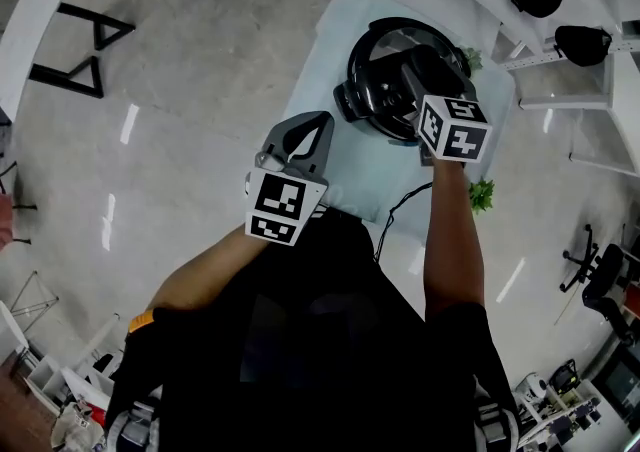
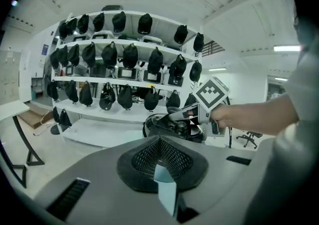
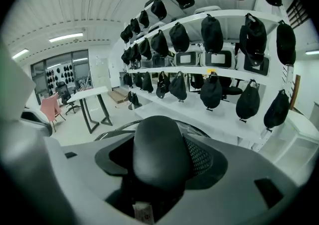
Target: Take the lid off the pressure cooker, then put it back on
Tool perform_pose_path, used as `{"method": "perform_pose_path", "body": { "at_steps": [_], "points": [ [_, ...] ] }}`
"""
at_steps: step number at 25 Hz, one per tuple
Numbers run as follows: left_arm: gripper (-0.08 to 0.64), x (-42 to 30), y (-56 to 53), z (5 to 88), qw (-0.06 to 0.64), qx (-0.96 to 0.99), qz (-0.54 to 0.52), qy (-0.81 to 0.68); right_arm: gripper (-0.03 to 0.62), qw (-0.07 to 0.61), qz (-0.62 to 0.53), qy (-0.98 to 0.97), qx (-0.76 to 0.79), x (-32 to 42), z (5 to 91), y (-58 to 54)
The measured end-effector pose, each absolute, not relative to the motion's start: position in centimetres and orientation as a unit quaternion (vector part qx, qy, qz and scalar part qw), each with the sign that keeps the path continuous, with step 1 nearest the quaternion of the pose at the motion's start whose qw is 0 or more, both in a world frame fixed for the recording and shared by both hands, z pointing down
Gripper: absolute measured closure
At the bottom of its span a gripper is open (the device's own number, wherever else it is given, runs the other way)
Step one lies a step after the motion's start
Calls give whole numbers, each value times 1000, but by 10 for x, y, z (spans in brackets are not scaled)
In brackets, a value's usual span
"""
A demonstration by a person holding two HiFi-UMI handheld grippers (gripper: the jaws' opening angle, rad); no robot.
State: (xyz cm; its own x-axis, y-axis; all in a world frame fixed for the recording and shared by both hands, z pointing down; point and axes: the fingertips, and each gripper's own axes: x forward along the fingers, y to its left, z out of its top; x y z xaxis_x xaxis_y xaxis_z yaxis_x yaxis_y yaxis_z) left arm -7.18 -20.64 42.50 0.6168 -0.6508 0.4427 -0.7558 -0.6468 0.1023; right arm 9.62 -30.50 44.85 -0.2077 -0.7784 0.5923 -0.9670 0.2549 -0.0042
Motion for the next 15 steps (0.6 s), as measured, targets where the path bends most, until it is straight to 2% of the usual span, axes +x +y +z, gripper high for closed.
{"method": "perform_pose_path", "body": {
  "at_steps": [15],
  "points": [
    [552,-65,-203,411,129,906,164,-368,282,233,206,-757,574,95,446,-299]
  ]
}}
